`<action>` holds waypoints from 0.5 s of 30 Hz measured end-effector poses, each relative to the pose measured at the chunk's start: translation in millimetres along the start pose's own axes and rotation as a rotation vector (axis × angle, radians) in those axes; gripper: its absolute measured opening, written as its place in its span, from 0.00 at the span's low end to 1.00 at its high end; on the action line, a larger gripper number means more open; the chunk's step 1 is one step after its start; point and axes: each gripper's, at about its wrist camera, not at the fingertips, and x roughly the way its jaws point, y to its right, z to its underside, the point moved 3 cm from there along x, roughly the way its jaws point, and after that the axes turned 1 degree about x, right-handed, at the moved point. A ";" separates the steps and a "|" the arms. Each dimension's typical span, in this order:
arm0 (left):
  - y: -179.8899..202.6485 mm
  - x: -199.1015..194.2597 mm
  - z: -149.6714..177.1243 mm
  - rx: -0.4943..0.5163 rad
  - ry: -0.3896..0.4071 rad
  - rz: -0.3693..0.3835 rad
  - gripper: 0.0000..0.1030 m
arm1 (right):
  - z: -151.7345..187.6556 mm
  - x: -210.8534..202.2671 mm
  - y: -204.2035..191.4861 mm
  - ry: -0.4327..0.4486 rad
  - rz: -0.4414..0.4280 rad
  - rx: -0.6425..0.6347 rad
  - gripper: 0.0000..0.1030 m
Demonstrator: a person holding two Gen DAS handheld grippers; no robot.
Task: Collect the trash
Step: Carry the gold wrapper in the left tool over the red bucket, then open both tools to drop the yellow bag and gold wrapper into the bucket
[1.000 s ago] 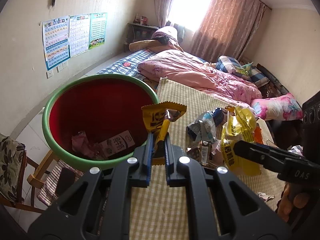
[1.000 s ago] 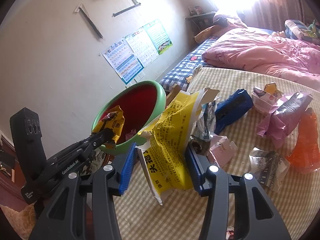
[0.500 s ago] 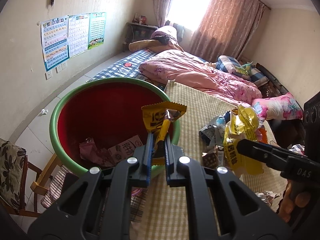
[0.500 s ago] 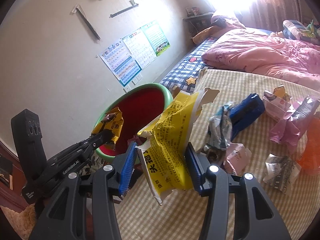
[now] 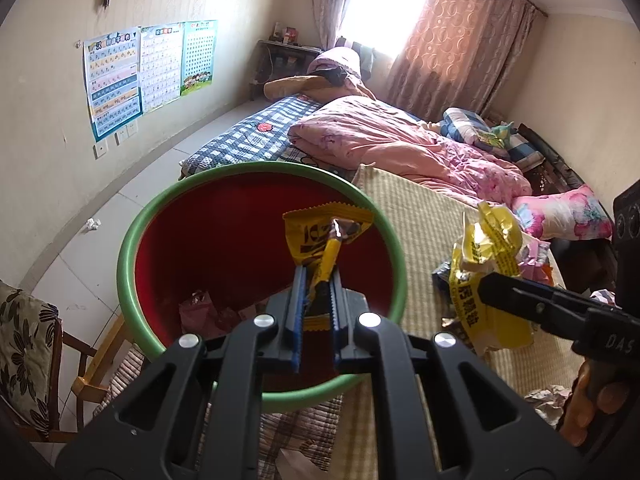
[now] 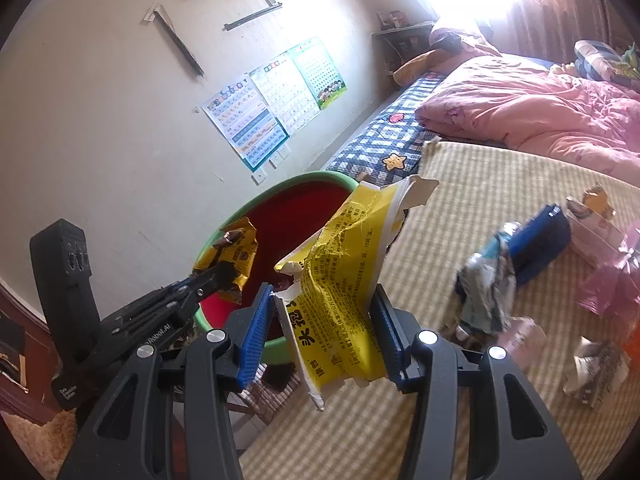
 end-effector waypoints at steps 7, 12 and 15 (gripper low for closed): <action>-19.6 8.6 -3.8 -0.015 -0.010 -0.015 0.10 | -14.6 20.3 -16.9 -0.010 -0.018 -0.012 0.47; -33.3 11.1 -4.1 -0.026 -0.020 -0.032 0.10 | -21.2 33.8 -30.3 -0.020 -0.033 -0.031 0.47; -39.8 12.2 -4.5 -0.028 -0.025 -0.035 0.10 | -24.0 41.3 -36.3 -0.024 -0.040 -0.038 0.47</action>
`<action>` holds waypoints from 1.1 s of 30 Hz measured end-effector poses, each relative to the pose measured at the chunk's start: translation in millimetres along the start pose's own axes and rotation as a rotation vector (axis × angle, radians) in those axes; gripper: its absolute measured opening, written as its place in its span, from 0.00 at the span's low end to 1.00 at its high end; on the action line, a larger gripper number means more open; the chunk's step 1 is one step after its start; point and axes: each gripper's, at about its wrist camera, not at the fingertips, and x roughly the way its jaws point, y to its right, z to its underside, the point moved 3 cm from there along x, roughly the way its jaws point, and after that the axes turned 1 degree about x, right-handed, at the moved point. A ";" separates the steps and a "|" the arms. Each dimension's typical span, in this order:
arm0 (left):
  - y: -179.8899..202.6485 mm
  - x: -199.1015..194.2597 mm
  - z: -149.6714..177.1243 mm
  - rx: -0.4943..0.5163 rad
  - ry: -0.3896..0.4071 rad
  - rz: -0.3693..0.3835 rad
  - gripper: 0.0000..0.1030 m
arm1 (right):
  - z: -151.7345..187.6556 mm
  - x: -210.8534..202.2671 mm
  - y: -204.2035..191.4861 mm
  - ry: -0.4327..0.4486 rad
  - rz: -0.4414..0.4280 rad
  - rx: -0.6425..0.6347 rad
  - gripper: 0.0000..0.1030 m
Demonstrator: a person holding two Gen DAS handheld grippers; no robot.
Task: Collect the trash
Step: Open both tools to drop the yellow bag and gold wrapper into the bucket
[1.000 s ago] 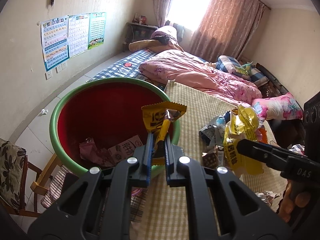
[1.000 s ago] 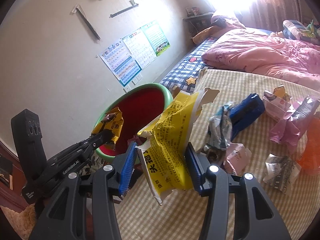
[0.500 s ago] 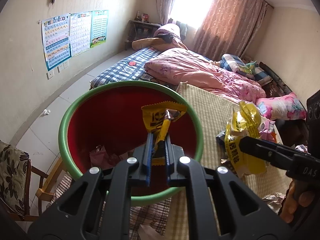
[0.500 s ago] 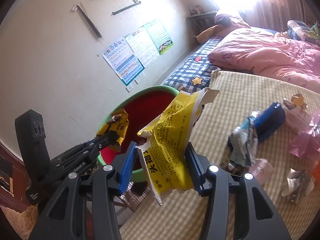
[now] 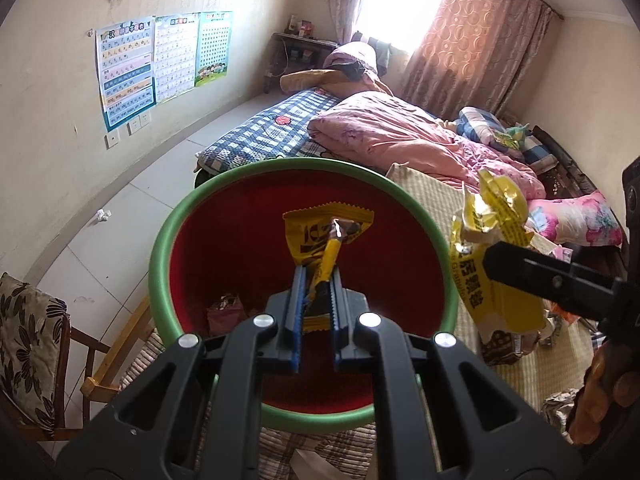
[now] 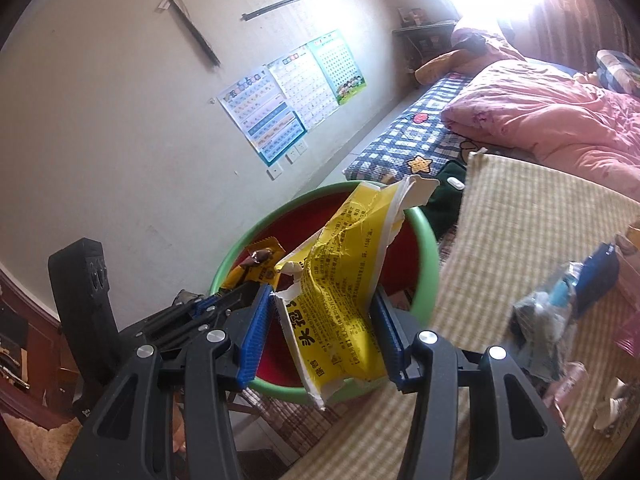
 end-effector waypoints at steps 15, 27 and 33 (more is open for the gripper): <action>-12.4 1.6 -1.6 -0.019 0.006 -0.024 0.15 | -15.0 19.1 -15.2 -0.005 -0.014 -0.016 0.48; -7.2 -13.3 0.4 -0.057 0.049 -0.054 0.51 | -11.6 -0.1 -15.4 0.035 -0.009 -0.012 0.60; 12.3 -20.6 3.4 -0.035 0.057 -0.032 0.52 | 0.1 -29.3 -6.9 0.069 0.003 -0.014 0.61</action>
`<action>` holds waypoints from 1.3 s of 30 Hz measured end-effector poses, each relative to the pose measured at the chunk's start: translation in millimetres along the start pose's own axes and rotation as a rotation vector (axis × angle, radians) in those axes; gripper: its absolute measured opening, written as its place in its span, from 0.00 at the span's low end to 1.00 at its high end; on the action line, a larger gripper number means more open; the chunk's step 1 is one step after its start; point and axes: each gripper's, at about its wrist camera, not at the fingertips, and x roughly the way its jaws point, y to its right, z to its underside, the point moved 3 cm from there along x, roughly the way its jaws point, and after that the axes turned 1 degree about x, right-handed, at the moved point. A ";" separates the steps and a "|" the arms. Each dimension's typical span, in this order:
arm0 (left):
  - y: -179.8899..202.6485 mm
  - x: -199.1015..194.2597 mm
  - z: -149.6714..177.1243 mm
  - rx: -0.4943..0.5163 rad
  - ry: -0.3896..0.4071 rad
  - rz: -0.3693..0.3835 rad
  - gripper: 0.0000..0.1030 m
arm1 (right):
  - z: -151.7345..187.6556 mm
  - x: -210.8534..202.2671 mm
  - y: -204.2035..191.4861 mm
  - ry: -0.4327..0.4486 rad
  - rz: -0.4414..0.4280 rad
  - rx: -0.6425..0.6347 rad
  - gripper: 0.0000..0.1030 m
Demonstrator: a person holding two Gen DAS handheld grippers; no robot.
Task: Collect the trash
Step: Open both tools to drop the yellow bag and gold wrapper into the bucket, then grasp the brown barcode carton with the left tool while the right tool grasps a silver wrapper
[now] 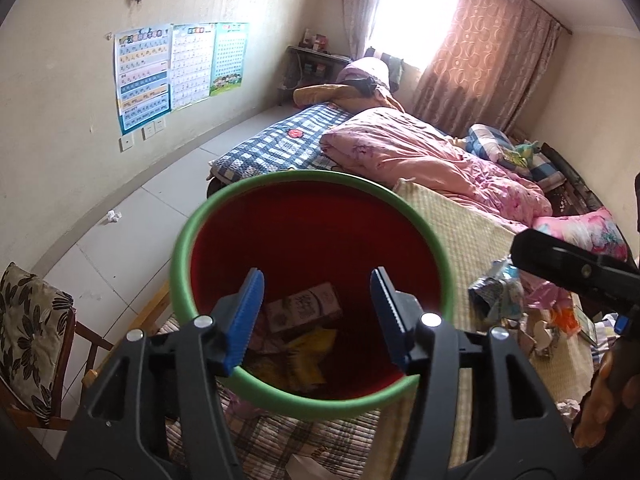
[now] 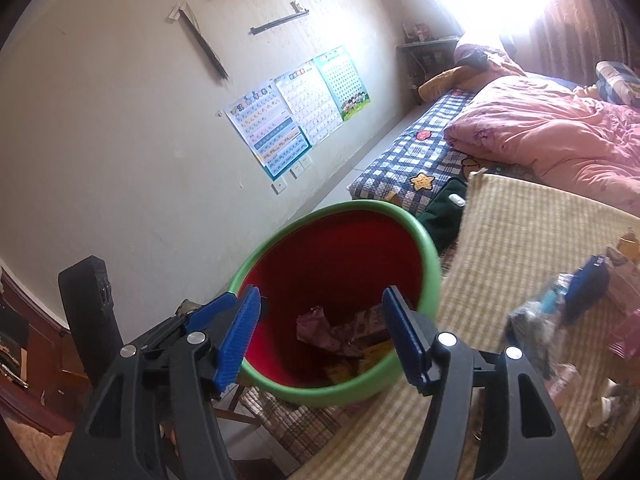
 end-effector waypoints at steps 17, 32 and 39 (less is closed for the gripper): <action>142.6 12.4 46.9 0.195 -0.103 0.190 0.60 | 80.6 -117.1 143.5 0.007 0.285 0.190 0.65; 175.0 77.9 80.3 0.111 -0.290 0.143 0.37 | 104.3 -157.4 170.6 -0.014 0.243 0.189 0.65; 165.5 33.4 102.0 0.112 -0.255 0.107 0.37 | 77.0 -135.1 151.6 -0.034 0.163 0.105 0.65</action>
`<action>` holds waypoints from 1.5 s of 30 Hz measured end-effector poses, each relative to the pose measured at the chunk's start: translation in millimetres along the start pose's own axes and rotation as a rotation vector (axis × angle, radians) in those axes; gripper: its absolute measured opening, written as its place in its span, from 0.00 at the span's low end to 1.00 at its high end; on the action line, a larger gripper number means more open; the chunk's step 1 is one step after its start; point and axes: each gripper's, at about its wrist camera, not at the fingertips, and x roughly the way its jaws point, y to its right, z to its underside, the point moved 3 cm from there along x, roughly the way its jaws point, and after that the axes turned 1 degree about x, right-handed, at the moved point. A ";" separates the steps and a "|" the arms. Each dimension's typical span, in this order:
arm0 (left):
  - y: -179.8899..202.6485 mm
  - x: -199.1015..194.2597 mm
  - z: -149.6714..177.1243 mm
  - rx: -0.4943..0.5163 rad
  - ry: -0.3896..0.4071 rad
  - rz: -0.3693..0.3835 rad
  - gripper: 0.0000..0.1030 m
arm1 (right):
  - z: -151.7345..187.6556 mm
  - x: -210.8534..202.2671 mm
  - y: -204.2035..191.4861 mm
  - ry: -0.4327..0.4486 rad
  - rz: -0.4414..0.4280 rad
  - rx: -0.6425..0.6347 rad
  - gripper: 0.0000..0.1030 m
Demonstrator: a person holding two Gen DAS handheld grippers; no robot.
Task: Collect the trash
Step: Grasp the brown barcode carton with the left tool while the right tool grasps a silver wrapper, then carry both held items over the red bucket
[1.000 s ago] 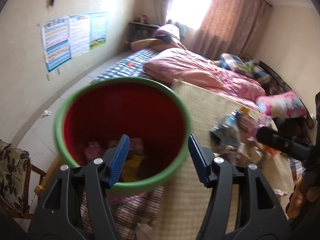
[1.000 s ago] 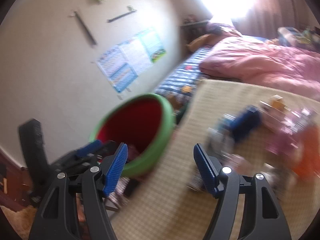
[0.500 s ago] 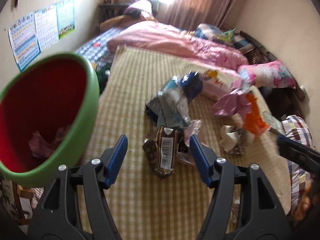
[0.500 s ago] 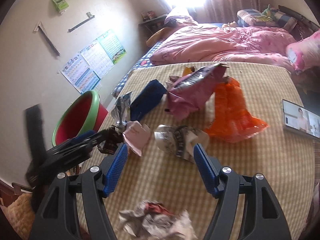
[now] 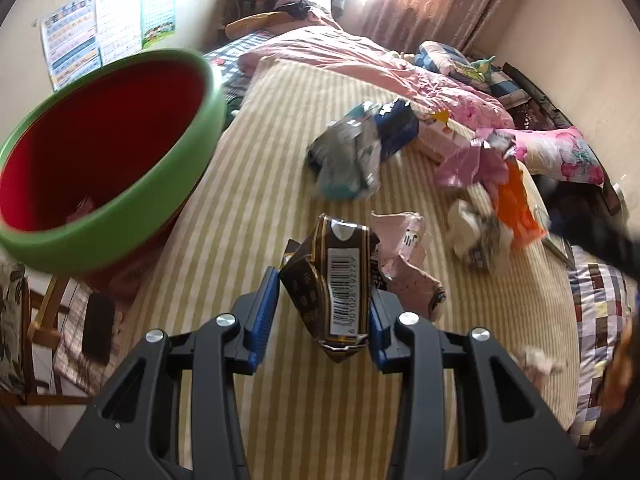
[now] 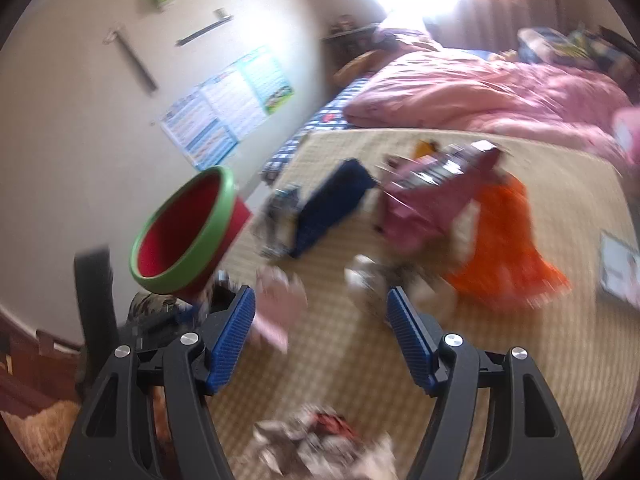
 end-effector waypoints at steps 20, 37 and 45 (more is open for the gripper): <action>-28.7 -24.2 28.3 -0.109 0.023 -0.074 0.55 | -41.2 147.5 -41.9 -0.246 -0.026 -0.064 0.17; -27.9 -11.9 27.8 -0.111 -0.013 -0.058 0.40 | -8.7 46.0 -35.7 -0.116 -0.218 -0.017 0.07; -36.8 -31.2 22.2 -0.137 0.061 -0.091 0.40 | -3.1 26.2 -33.2 -0.073 -0.215 -0.010 0.07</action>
